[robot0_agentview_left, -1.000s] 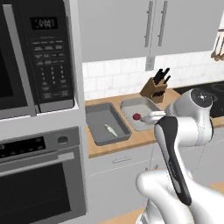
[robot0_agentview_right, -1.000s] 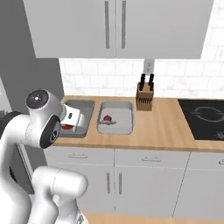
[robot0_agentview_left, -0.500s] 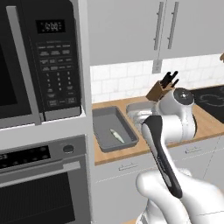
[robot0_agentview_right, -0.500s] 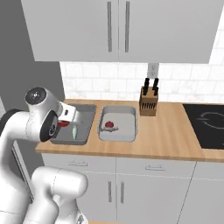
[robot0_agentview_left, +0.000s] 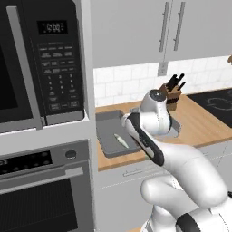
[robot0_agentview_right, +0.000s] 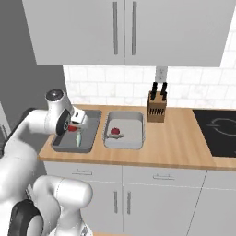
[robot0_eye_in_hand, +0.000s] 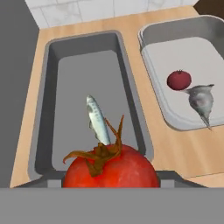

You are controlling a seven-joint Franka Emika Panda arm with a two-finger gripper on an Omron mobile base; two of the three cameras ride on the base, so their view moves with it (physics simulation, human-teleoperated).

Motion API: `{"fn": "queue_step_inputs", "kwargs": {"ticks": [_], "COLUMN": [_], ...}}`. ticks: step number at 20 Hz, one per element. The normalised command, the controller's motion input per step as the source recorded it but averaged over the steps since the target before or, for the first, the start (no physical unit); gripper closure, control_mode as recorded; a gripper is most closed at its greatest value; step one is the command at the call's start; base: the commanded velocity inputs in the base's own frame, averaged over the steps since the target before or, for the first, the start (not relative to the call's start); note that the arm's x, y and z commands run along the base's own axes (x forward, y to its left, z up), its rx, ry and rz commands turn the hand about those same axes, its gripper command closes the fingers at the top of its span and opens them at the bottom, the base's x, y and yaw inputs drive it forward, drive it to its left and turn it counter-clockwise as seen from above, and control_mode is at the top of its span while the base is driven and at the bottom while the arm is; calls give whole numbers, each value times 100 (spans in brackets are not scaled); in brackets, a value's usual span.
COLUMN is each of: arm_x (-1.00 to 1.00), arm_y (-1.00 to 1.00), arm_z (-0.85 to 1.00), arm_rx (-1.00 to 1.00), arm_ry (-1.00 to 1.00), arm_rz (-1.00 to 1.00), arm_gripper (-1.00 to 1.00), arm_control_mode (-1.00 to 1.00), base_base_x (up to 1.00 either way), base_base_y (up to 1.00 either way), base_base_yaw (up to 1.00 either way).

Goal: Place one tomato and one fish in each tupperware on the nearby counter, to pack two identical lunches.

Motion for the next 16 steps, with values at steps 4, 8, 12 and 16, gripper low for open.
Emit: {"fn": "queue_step_inputs", "kwargs": {"ticks": [4, 8, 12, 16], "arm_x": [100, 99, 88, 83], "arm_y": [22, 51, 21, -1], "arm_z": [-29, -55, -59, -39], "arm_rx": [6, 0, 0, 1], "arm_ry": [0, -1, 0, 0], "arm_rz": [0, -3, -1, 0], "arm_gripper": [100, 100, 100, 100], "arm_control_mode": [-100, -100, -100, -100], "base_base_x": [0, 0, 0, 0], "base_base_y": [0, 0, 0, 0], "base_base_yaw": [0, 0, 0, 0]}}
